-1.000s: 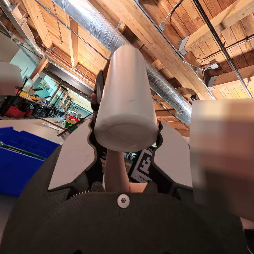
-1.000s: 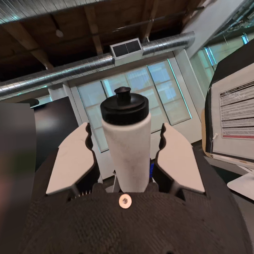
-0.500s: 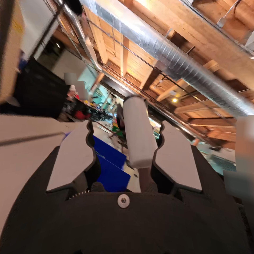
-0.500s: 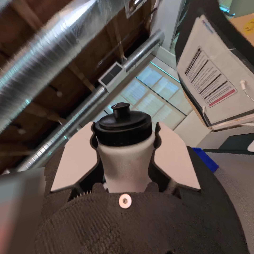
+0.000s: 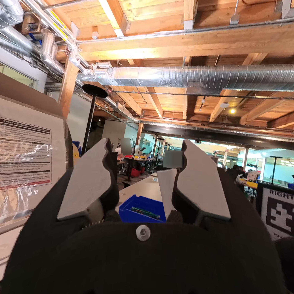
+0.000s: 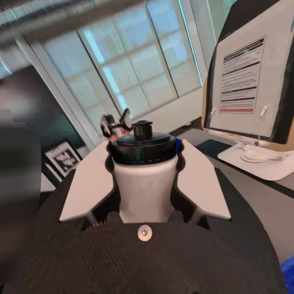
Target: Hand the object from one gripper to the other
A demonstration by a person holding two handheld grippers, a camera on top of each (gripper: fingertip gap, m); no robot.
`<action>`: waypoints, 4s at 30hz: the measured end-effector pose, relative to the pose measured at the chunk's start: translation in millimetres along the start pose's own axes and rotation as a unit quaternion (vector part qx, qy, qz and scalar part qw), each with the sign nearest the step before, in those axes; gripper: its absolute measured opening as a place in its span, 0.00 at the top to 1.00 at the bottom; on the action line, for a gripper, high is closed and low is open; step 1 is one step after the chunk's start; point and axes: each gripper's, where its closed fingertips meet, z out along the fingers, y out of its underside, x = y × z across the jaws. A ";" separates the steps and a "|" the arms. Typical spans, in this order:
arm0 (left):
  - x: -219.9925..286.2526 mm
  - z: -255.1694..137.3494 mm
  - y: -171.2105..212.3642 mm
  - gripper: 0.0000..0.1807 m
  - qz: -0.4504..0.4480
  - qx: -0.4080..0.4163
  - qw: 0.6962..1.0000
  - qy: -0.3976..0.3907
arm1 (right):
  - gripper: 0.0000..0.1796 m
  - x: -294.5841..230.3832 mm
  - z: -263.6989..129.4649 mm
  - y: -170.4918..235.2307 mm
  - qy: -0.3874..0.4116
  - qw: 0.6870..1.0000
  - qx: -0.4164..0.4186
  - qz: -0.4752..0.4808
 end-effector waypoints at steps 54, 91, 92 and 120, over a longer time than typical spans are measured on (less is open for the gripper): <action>63.8 27.9 150.5 0.88 0.107 -0.356 0.926 0.064 | 0.48 -56.3 93.3 130.8 -0.129 0.944 -0.203 -0.225; 38.9 28.6 105.9 0.63 0.211 -0.288 0.931 -0.075 | 0.51 43.3 78.8 56.8 -0.036 0.963 0.156 0.218; 37.7 28.2 119.4 0.61 0.175 -0.311 0.932 -0.058 | 0.50 44.4 73.9 52.2 -0.061 0.953 0.163 0.249; 51.6 47.9 172.9 0.53 -0.072 -0.279 0.953 0.096 | 0.37 -73.4 96.7 44.9 0.035 0.936 0.044 -0.348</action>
